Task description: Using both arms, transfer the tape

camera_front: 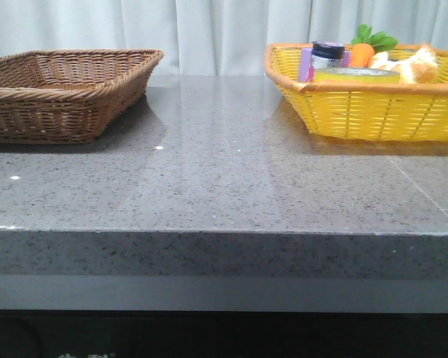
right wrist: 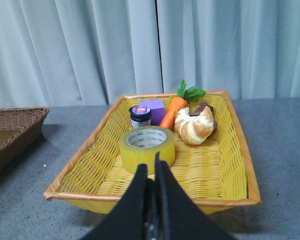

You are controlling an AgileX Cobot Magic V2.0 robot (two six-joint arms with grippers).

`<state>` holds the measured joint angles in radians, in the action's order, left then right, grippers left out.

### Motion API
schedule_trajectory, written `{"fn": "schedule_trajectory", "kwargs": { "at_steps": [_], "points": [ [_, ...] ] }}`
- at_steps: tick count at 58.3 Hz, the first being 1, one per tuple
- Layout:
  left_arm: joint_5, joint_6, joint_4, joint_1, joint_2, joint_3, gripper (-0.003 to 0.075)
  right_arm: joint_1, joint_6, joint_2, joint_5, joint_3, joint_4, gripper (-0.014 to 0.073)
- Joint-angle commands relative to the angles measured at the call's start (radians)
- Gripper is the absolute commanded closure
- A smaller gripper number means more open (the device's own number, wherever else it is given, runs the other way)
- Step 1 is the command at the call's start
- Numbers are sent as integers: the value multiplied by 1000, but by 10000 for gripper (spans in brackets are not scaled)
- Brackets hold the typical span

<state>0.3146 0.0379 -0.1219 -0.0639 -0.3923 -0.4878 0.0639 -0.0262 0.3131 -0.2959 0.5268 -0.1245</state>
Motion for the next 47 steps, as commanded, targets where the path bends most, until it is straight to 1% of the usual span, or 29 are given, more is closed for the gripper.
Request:
{"fn": "schedule_trajectory", "kwargs": {
  "at_steps": [1,9,11,13,15,16,18,20,21,25,28,30,33,40,47],
  "points": [
    [-58,-11,-10,1,-81,-57,740,-6,9,98,16,81,0,682],
    [-58,-11,-10,1,-106,-63,730,-6,9,166,4,104,0,675],
    [-58,-11,-10,1,-106,-63,706,-6,9,170,3,104,0,653],
    [-58,-11,-10,1,-106,-63,663,-6,9,174,3,104,0,614],
    [-58,-11,-10,1,-106,-63,606,-6,9,174,3,104,0,559],
    [-58,-11,-10,1,-106,-63,580,-6,9,174,3,104,0,517],
    [-58,-11,-10,1,-106,-63,508,-6,9,174,3,104,0,456],
    [-58,-11,-10,1,-106,-63,428,-6,9,174,3,104,0,354],
    [-58,-11,-10,1,-106,-63,378,-6,9,174,3,104,0,319],
    [-58,-11,-10,1,-106,-63,223,-6,9,174,3,104,0,160],
    [-58,-11,-10,1,-106,-63,141,-6,9,174,4,104,0,74],
    [-58,-11,-10,1,-106,-63,113,-6,9,175,9,104,0,39],
    [-58,-11,-10,1,-106,-63,107,-6,9,176,20,104,0,15],
    [-58,-11,-10,1,-106,-63,129,-6,9,217,85,111,0,26],
    [-56,-11,-10,1,-106,-63,158,-6,9,372,101,175,0,26]
  ]
}}
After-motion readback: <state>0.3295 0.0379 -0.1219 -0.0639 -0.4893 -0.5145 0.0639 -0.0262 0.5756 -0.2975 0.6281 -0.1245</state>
